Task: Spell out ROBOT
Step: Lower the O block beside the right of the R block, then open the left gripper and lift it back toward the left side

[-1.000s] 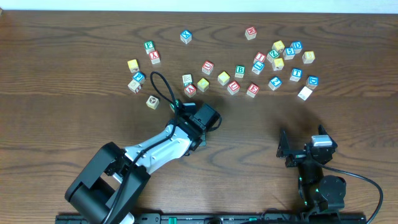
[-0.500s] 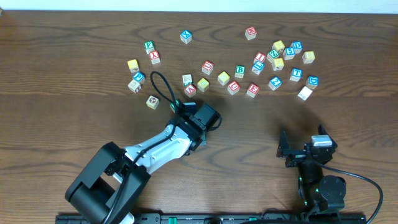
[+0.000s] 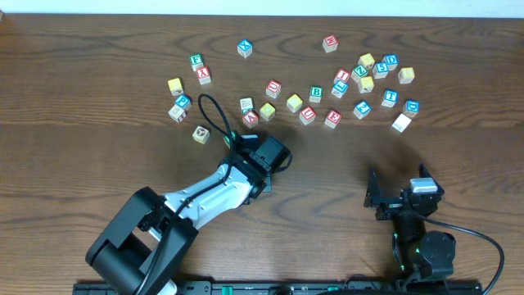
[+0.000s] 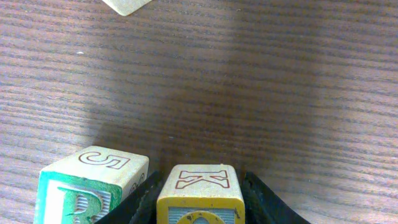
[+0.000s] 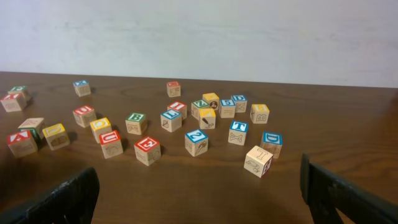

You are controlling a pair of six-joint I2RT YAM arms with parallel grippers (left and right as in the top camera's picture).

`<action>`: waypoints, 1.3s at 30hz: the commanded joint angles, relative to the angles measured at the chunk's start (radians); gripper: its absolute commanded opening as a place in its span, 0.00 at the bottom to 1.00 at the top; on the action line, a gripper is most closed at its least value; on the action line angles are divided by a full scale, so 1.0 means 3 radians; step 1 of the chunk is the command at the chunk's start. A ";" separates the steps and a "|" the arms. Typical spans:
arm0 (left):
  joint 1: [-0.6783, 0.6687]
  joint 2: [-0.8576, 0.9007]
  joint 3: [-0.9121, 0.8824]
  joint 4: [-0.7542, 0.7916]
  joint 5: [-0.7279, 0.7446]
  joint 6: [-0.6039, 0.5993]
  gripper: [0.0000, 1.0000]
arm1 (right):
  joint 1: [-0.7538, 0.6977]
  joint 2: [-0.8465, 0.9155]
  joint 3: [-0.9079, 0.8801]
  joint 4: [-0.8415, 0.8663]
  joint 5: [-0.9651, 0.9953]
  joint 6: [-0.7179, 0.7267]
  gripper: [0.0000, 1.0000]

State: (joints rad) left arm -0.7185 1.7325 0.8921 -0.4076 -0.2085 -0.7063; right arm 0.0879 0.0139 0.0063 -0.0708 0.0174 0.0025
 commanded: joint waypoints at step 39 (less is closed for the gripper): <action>-0.0003 -0.0548 -0.0028 -0.0031 -0.0072 0.0263 0.47 | -0.0019 -0.0008 -0.0004 -0.0014 -0.0018 -0.0036 0.99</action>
State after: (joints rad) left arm -0.7181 1.6054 0.8921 -0.4110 -0.2096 -0.6563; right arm 0.0879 0.0139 0.0063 -0.0708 0.0174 0.0025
